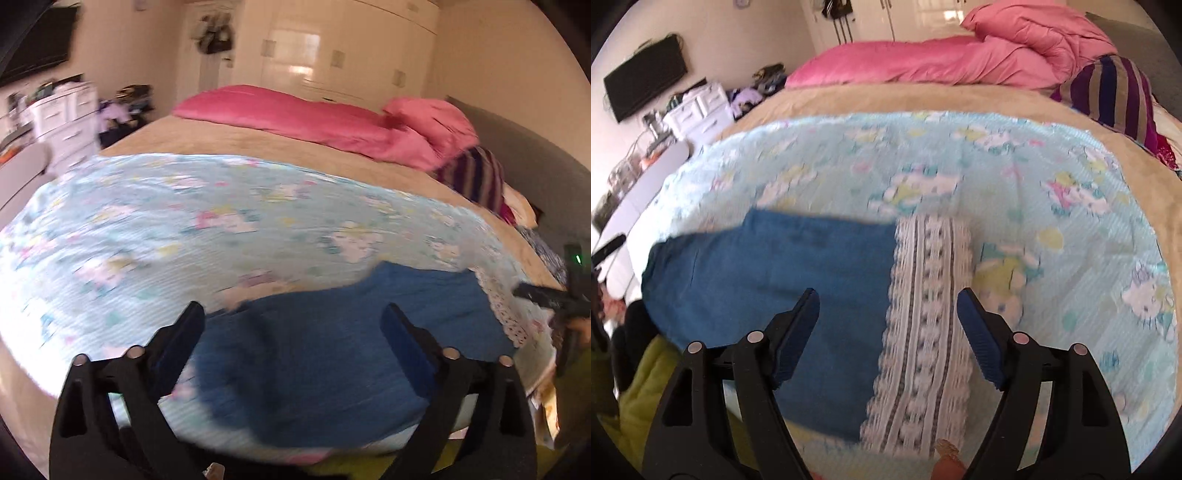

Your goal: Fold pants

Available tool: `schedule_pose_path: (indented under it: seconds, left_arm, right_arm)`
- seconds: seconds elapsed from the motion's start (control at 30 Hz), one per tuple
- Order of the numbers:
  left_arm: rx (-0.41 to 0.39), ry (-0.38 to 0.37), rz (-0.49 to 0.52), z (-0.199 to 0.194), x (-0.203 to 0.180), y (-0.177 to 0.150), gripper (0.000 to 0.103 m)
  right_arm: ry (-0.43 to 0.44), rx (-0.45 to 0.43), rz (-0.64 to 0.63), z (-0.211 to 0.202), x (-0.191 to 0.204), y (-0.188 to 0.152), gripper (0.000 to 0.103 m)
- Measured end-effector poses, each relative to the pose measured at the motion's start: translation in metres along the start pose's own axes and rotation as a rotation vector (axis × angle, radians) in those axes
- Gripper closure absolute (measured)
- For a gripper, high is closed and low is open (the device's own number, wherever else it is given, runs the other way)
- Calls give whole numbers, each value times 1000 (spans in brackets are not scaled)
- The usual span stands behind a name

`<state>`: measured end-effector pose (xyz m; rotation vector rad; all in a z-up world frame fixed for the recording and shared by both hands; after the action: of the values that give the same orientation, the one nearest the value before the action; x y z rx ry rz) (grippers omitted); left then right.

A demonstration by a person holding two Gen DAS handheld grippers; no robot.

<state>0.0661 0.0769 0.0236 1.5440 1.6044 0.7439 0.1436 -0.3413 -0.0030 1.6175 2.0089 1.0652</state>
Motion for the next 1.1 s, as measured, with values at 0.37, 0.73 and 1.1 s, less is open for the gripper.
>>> schedule_pose_path:
  seconds: [0.37,0.73,1.1]
  left_arm:
    - [206,-158,207,129,-108,3,6]
    - [326,-190,144,223,-107,-15,6]
    - [177,-213,109,214,-114,1,97]
  right_arm:
    - [-100,122,-23,69,-17,-4,33]
    - [-74,126,24,76,-33,-33,33]
    - [-95,115,18,79,-30,-32,31]
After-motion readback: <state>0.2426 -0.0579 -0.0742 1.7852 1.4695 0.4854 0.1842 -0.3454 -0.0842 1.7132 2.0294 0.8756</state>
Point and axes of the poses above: each gripper's, at about its wrist camera, not at the fingertips, and z roughly the way its jaws point, x to its left, y to its top, the point moved 4 cm from there along z, roughly the way its jaws point, and after that the axes turned 8 degrees about -x, right-handed, at the moved point
